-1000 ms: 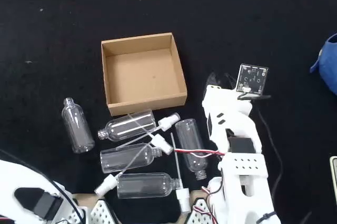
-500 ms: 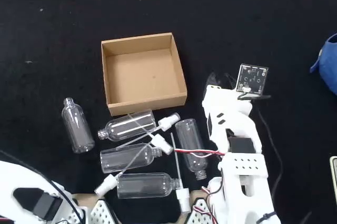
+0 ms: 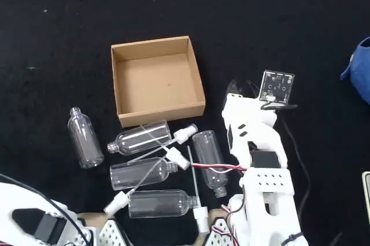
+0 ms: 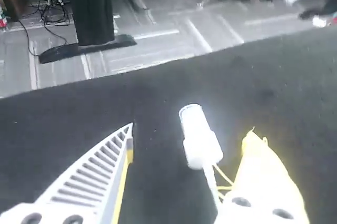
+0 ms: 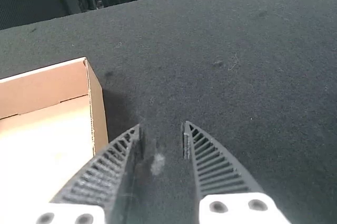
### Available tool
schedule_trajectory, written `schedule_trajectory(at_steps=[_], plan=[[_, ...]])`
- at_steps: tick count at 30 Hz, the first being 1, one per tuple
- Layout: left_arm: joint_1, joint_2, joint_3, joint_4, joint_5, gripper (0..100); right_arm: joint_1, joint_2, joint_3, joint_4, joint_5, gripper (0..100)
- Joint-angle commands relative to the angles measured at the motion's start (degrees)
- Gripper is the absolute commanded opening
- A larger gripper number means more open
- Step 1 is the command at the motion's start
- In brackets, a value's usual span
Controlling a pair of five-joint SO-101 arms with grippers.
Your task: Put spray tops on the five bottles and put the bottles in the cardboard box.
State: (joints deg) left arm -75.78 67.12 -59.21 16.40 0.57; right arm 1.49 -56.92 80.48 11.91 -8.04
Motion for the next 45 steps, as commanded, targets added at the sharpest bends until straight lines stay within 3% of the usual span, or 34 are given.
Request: schedule_trajectory(at_steps=[1, 7, 15, 17, 20, 23, 28, 34, 39, 45], plan=[[0.0, 0.6, -3.1, -7.0, 3.1, 20, -1.0, 0.1, 0.2, -1.8, 0.3, 10.8], [1.0, 6.7, -3.1, -16.2, 2.6, 20, -1.1, 0.1, 0.3, -1.8, 0.3, 10.8], [3.5, 11.5, -2.6, -15.6, 3.0, 20, -1.1, 0.1, 0.3, -1.8, 0.3, 10.9], [3.9, 11.6, -3.1, -9.7, 3.1, 17, -1.1, 0.1, 0.3, -1.8, 0.3, 10.9], [3.6, 10.3, -4.0, -0.9, 3.2, 3, -1.1, 0.1, 0.3, -1.8, 0.3, 10.9], [1.8, 9.0, -7.6, 8.7, 3.5, 4, -1.1, 0.1, 0.2, -1.9, 0.3, 10.9], [-0.1, 8.1, -17.1, 28.2, 11.3, 3, -1.1, 0.1, 0.0, -1.9, 0.3, 10.9], [5.1, 8.5, -30.2, 50.3, 7.6, 3, -1.1, 0.1, 0.0, -1.9, 0.3, 10.9], [11.9, 8.5, -32.5, 58.5, 6.4, 3, -1.1, 0.1, 0.0, -1.9, 0.3, 10.9], [16.2, 7.8, -32.8, 61.5, -0.8, 3, -1.1, 0.0, 0.0, -1.9, 0.3, 10.9]])
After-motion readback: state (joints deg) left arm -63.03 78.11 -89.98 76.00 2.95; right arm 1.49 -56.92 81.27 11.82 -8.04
